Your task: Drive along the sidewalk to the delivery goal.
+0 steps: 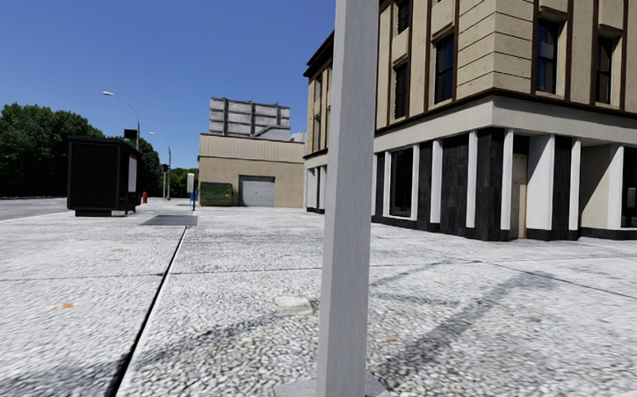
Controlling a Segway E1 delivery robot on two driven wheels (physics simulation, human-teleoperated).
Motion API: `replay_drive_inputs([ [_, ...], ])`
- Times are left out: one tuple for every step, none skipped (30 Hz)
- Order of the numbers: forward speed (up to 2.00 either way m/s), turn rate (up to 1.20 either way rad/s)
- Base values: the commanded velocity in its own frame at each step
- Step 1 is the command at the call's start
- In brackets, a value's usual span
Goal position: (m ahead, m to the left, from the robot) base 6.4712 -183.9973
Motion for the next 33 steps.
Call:
replay_drive_inputs([
  [0.00, 0.00],
  [0.00, 0.00],
  [0.00, 0.00],
  [0.00, 0.00],
  [0.00, 0.00],
  [0.00, 0.00],
  [0.00, 0.00],
  [0.00, 0.00],
  [0.00, 0.00],
  [0.00, 0.00],
  [0.00, 0.00],
  [0.00, 0.00],
  [0.00, 0.00],
  [0.00, 0.00],
  [0.00, 0.00],
  [0.00, 0.00],
  [0.00, 0.00],
  [0.00, 0.00],
  [0.00, 0.00],
  [0.00, 0.00],
  [0.00, 0.00],
  [0.00, 0.00],
  [0.00, 0.00],
  [0.00, 0.00],
  [0.00, 0.00],
  [0.00, 0.00],
  [0.00, 0.00],
  [0.00, 0.00],
  [0.00, 0.00],
  [0.00, 0.00],
  [0.00, -0.12],
  [0.00, -0.17],
  [0.00, -0.18],
])
